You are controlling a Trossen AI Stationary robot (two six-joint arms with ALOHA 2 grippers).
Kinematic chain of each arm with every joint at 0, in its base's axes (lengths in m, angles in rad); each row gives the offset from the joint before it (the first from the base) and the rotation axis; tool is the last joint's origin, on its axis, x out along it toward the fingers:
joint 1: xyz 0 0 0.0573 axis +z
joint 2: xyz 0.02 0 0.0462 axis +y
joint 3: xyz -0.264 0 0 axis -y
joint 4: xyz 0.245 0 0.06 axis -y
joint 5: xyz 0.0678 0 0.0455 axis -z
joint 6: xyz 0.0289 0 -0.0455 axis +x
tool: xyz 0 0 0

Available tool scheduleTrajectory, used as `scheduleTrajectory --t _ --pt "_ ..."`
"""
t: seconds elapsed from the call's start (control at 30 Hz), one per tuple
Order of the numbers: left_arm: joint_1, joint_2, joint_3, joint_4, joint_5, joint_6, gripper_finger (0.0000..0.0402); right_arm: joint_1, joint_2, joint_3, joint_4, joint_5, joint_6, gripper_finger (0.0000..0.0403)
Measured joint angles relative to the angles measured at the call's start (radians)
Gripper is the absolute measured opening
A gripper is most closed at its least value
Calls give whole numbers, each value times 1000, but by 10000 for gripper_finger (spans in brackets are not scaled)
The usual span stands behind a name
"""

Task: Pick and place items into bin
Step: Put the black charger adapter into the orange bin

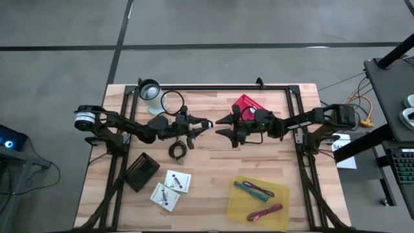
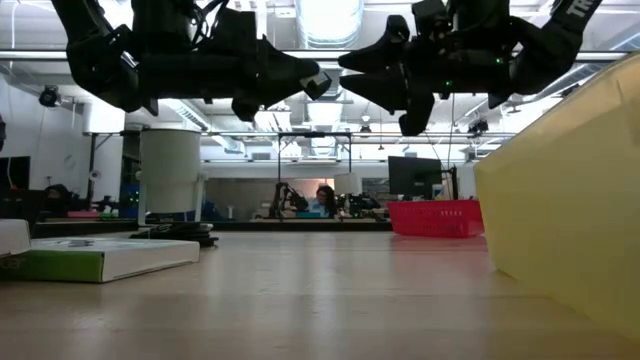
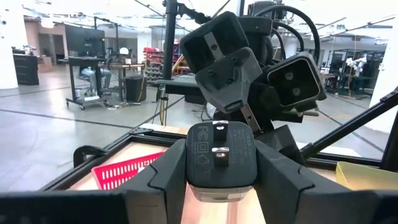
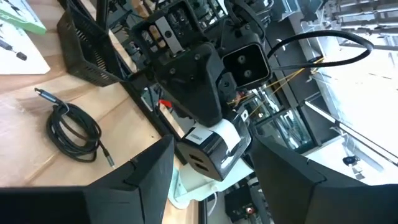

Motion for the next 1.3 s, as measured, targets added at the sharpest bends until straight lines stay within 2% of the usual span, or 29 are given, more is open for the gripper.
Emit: scheduleTrajectory --t 0.3,0.77,1.07,1.3 --pt "0 0 0 95 0 0 134 0 -18 6 -7 0 -48 203" --pt "0 -1 21 207 0 54 134 0 -18 115 -19 -1 -183 203" --pt "6 -1 23 309 0 90 134 0 -18 181 -45 -2 -188 203" --pt "6 -1 64 307 4 101 134 0 -18 222 -88 -2 -195 203"
